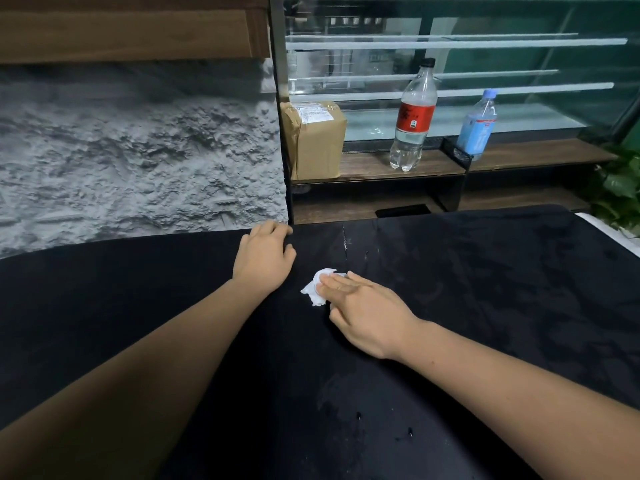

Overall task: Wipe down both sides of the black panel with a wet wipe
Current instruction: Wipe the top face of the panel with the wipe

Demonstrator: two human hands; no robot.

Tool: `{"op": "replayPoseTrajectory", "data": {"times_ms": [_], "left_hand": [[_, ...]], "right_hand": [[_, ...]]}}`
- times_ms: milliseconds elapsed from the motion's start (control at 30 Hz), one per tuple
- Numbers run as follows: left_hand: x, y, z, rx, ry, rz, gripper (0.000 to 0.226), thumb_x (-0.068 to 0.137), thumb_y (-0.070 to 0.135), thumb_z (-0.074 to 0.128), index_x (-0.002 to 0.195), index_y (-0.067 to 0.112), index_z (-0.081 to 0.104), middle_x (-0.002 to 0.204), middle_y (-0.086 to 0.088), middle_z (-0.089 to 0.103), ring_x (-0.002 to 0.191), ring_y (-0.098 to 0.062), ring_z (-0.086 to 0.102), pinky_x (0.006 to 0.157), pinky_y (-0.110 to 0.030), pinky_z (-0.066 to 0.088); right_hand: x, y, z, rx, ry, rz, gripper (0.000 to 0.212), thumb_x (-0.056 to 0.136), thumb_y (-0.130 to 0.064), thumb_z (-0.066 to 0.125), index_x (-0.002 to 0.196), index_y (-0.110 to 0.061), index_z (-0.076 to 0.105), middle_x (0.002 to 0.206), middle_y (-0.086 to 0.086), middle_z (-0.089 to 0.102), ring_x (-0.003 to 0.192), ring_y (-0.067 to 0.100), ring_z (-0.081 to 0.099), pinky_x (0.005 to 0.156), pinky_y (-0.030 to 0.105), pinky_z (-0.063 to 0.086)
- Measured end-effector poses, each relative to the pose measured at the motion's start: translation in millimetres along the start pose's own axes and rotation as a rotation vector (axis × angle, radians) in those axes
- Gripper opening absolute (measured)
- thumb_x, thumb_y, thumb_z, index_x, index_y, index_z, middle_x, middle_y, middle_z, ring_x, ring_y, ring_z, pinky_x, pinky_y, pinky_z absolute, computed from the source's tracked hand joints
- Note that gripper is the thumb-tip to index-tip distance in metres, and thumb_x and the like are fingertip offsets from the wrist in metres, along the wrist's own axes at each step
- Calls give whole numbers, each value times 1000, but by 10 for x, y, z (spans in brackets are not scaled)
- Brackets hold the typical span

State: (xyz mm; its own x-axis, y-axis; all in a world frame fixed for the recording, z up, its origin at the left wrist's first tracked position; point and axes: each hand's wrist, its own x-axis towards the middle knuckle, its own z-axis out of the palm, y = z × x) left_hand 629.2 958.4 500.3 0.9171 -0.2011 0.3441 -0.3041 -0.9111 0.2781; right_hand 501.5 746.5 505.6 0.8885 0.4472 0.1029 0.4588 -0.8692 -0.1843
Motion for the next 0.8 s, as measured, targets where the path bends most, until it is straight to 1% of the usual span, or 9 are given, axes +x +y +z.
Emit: {"op": "replayPoseTrajectory", "data": {"times_ms": [133,233,333,433,500,600,733,800], "left_hand": [[159,22,128,-15,-19,11,37,104,33,52,139,25,58,139,5,56,132,-20,47,110,-40,36],[211,10,216,-10,-26,11,39,104,35,50,142,26,57,141,6,56,135,-18,45,111,-42,35],[205,-14,284,19,-14,-3,41,104,37,46,142,27,57,141,7,56,135,-16,44,108,-41,35],[191,-41,334,56,-2,-6,41,105,39,42,140,28,59,138,10,56,131,-15,45,104,-39,35],[188,-46,353,71,9,-2,41,104,38,41,139,28,60,137,10,57,130,-15,47,102,-38,35],[184,-49,358,84,17,-2,41,104,37,40,139,29,61,137,11,58,129,-15,48,102,-39,36],[192,-40,367,97,11,-10,42,103,37,40,138,29,61,138,11,59,130,-15,48,103,-39,36],[199,-39,370,100,10,-12,42,103,37,39,138,30,62,138,11,59,129,-15,48,102,-39,35]], "right_hand": [[210,94,-2,-53,-28,12,55,106,-29,30,160,-23,37,170,-7,30,156,8,24,129,29,12],[376,155,-12,-53,-24,30,52,105,-27,31,156,-20,41,165,-7,38,153,10,30,129,30,12],[548,196,-13,-31,5,64,40,104,-24,34,141,-18,51,148,-7,50,140,12,43,128,29,16],[721,226,20,-13,15,109,27,103,-23,36,123,-18,53,135,-6,55,129,14,49,124,29,20],[824,241,38,-6,17,124,24,102,-22,37,119,-18,54,132,-4,56,126,16,50,122,30,23],[931,242,56,-11,20,127,28,103,-23,38,124,-16,54,137,-1,56,128,18,51,122,31,23],[1073,265,55,-20,2,160,33,105,-25,36,130,-13,55,143,1,55,133,20,49,124,32,19],[1156,269,50,-14,-10,181,34,106,-26,36,130,-14,55,144,1,54,134,21,48,122,33,20]]}}
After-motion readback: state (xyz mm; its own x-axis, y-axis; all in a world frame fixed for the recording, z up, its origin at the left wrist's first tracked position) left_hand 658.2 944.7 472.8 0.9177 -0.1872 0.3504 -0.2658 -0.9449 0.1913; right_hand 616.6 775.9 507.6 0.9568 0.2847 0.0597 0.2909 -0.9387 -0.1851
